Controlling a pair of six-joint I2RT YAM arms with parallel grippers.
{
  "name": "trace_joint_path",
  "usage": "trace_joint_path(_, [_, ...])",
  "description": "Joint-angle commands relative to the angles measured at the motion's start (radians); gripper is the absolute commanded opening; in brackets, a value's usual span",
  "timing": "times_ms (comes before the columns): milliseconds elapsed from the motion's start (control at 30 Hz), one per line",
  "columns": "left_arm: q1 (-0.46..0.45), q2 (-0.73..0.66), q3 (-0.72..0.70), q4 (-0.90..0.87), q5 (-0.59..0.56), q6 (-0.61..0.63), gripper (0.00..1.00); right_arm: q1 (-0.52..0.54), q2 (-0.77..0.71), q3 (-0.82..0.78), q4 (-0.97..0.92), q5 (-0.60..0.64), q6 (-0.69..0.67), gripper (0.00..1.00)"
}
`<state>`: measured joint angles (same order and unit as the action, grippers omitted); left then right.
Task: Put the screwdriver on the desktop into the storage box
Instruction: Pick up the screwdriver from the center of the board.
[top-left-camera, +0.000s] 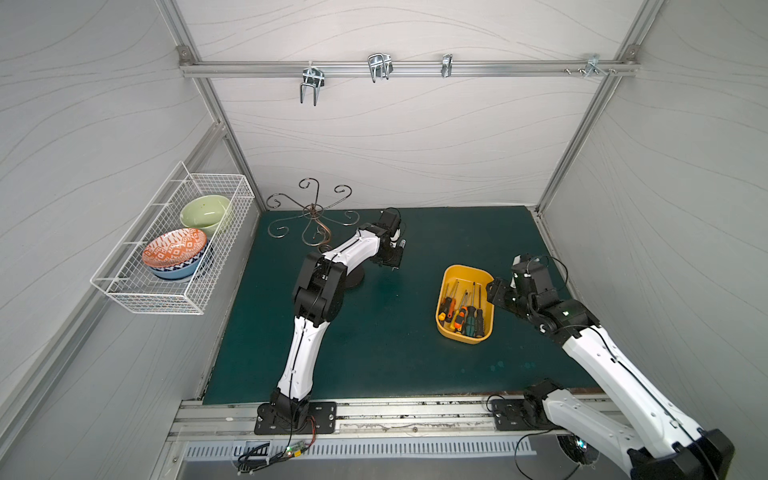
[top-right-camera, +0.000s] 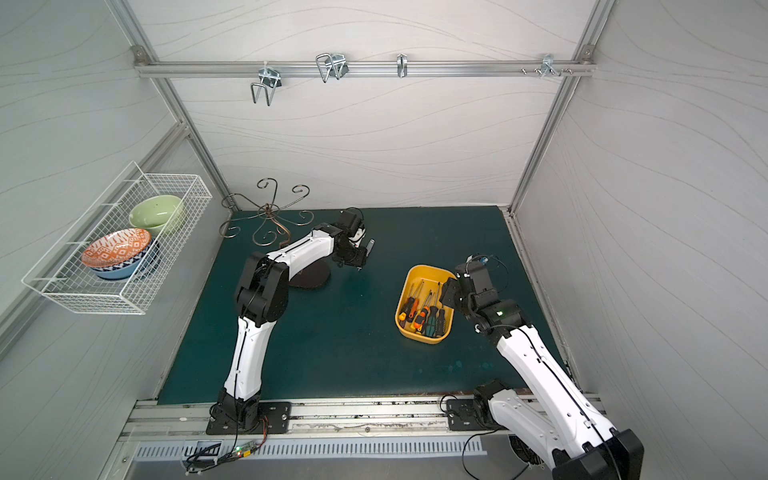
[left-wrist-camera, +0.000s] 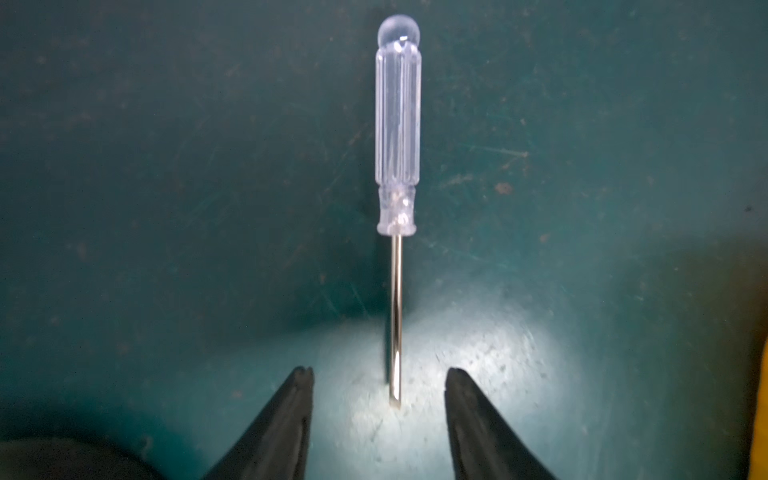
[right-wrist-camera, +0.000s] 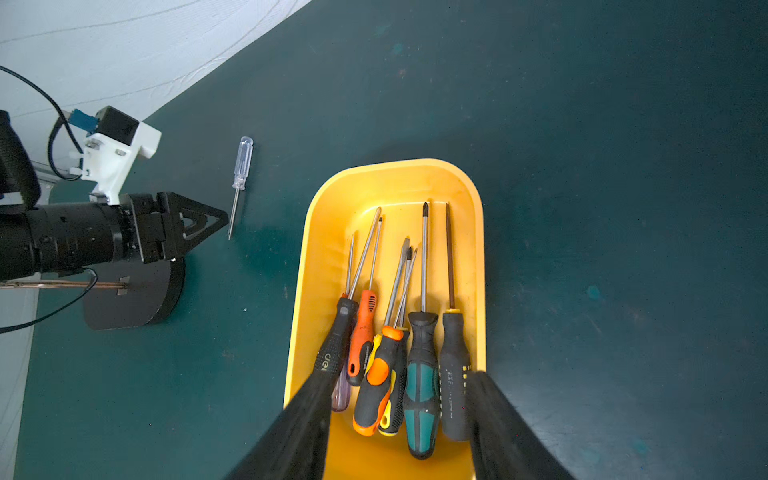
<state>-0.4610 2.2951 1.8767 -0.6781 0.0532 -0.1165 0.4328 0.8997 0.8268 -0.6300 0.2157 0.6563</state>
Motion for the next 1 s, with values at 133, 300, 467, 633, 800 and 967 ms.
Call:
trace_joint_path(133, [-0.007, 0.073, 0.111, -0.021, -0.026, 0.038, 0.46, -0.02, -0.005, -0.008, 0.01, -0.012, 0.004, 0.55])
trace_joint_path(300, [-0.026, 0.093, 0.121, -0.03, -0.037, 0.053, 0.43, -0.029, 0.002, -0.011, 0.019, -0.022, 0.009, 0.55])
trace_joint_path(467, [-0.037, 0.119, 0.135, -0.032, -0.055, 0.045, 0.33, -0.035, 0.001, -0.012, 0.014, -0.025, 0.008, 0.55])
trace_joint_path(633, [-0.038, 0.136, 0.16, -0.038, -0.079, 0.033, 0.2, -0.039, -0.003, -0.01, 0.01, -0.026, 0.002, 0.55])
trace_joint_path(800, [-0.038, 0.147, 0.167, -0.046, -0.116, 0.049, 0.14, -0.048, -0.005, 0.0, 0.0, -0.026, -0.01, 0.55])
trace_joint_path(967, [-0.038, 0.158, 0.175, -0.053, -0.144, 0.064, 0.04, -0.055, -0.022, 0.001, -0.01, -0.027, -0.014, 0.55])
